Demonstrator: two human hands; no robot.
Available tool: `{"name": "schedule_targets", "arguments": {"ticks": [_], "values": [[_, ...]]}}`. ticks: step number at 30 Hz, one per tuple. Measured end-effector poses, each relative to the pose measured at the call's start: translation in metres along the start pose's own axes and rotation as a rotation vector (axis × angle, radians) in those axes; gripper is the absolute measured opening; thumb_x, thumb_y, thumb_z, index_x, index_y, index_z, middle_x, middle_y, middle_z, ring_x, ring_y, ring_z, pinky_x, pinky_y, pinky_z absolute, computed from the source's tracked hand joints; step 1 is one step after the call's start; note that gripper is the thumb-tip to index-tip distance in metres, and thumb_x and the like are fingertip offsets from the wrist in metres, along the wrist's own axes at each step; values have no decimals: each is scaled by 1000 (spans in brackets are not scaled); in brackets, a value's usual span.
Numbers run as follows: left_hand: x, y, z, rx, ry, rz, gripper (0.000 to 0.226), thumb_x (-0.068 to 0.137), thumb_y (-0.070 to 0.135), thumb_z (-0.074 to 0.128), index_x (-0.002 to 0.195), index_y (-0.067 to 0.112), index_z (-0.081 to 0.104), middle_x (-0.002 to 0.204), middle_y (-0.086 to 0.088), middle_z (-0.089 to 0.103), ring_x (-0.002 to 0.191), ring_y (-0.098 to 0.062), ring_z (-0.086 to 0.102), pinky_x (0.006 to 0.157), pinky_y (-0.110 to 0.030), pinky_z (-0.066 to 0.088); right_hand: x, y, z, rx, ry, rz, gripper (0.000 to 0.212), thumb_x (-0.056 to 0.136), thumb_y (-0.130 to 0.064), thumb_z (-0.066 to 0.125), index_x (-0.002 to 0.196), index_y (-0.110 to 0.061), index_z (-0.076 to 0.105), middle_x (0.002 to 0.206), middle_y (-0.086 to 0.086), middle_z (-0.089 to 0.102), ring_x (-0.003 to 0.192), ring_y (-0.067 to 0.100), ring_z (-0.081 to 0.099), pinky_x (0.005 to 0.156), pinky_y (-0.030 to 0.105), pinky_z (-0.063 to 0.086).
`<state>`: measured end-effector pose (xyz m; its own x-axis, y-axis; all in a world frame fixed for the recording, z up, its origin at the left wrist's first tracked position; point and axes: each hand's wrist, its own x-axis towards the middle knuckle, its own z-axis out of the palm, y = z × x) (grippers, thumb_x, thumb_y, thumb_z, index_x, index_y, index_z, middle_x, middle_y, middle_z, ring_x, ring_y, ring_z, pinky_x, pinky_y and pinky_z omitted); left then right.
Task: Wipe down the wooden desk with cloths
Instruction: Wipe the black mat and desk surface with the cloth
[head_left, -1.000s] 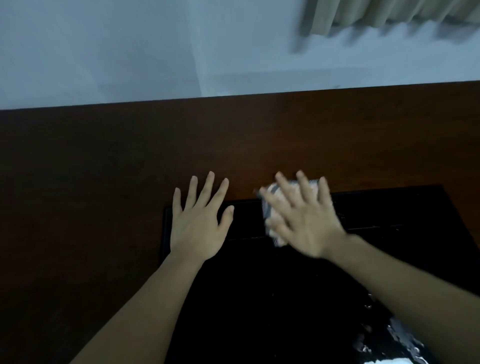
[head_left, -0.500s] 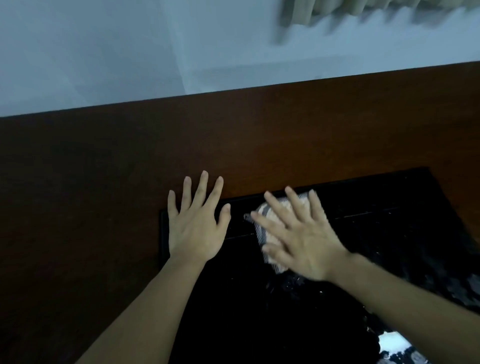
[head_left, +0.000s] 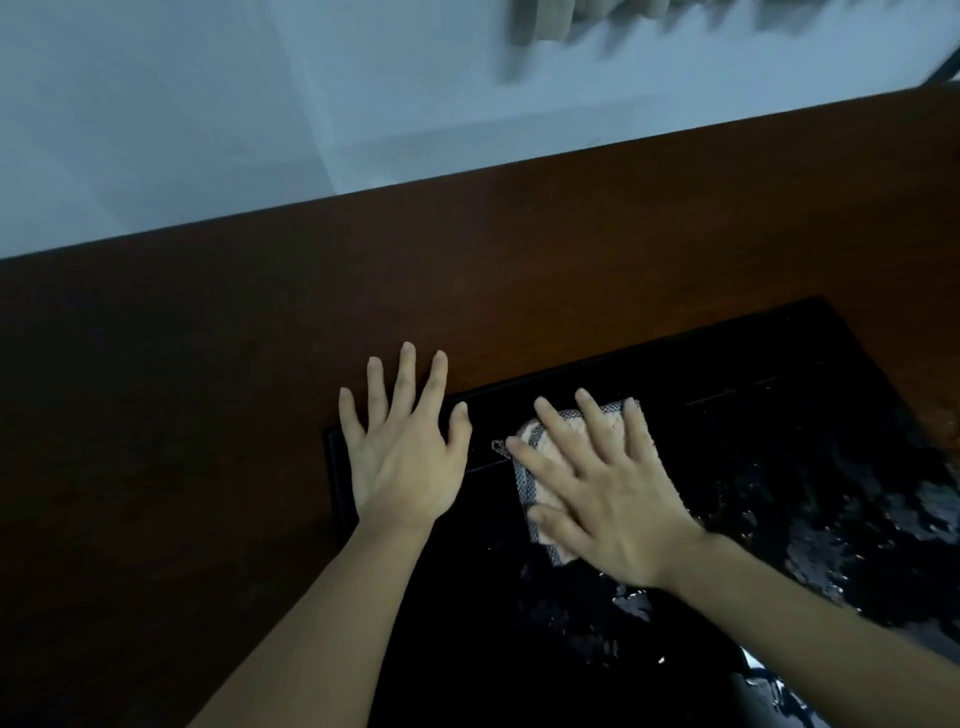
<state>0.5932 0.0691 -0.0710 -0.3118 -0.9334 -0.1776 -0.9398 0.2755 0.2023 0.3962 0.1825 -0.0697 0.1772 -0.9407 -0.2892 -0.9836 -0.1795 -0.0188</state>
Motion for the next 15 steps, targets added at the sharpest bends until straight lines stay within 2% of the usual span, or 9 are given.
{"name": "schedule_targets", "arguments": {"ticks": [2, 3, 6, 8, 10, 12, 14, 15], "values": [[0, -1, 0, 3, 4, 0, 62, 104, 55, 13, 162, 38, 0, 170, 4, -7, 156, -28, -12, 125, -55, -4, 2, 10, 0, 8, -11, -30, 66, 103, -67, 10, 162, -38, 10, 169, 6, 13, 152, 45, 17, 114, 72, 18], [0, -1, 0, 7, 1, 0, 62, 104, 55, 13, 162, 38, 0, 170, 4, -7, 156, -28, -12, 125, -56, -4, 11, 20, -4, 12, -2, -13, 66, 102, -68, 5, 161, -41, 4, 170, 4, 9, 153, 44, 12, 116, 70, 13], [0, -2, 0, 14, 1, -2, 62, 104, 55, 13, 161, 38, -1, 170, 4, -8, 156, -28, -13, 125, -56, -4, 52, 61, -12, 42, 33, 182, 65, 87, -74, -19, 148, -53, -29, 168, -4, -19, 155, 37, -12, 119, 66, -4], [0, -1, 1, 13, 6, -6, 62, 104, 56, 13, 161, 39, -1, 170, 5, -9, 156, -27, -14, 125, -55, -5, 80, 85, -21, 51, 0, 329, 69, 83, -75, -16, 147, -53, -30, 168, -5, -22, 154, 35, -15, 119, 66, -4], [0, 0, 3, 15, 8, -12, 61, 104, 56, 13, 161, 39, -2, 170, 5, -9, 156, -27, -15, 125, -55, -6, 94, 88, -30, 60, -31, 403, 68, 89, -72, -9, 152, -50, -23, 168, -4, -20, 154, 36, -14, 118, 68, -3], [1, 1, 2, 14, -3, -17, 61, 104, 56, 13, 160, 40, -3, 170, 6, -10, 156, -26, -15, 125, -54, -6, 84, 69, -31, 34, -57, 385, 65, 93, -67, -8, 152, -47, -25, 168, -1, -21, 154, 38, -14, 117, 69, -2], [1, 1, 0, 9, -12, -21, 61, 104, 56, 14, 161, 40, -2, 170, 7, -10, 156, -26, -14, 125, -54, -5, 55, 38, -20, -24, -34, 254, 66, 94, -65, -10, 153, -43, -27, 168, 3, -21, 154, 42, -13, 116, 71, -1], [1, 1, -1, 5, -16, -20, 61, 104, 56, 14, 161, 40, -1, 170, 7, -9, 156, -26, -13, 125, -54, -4, 36, 24, -14, -28, -19, 172, 66, 96, -66, -7, 156, -41, -20, 169, 6, -16, 154, 43, -8, 116, 72, 2]]}}
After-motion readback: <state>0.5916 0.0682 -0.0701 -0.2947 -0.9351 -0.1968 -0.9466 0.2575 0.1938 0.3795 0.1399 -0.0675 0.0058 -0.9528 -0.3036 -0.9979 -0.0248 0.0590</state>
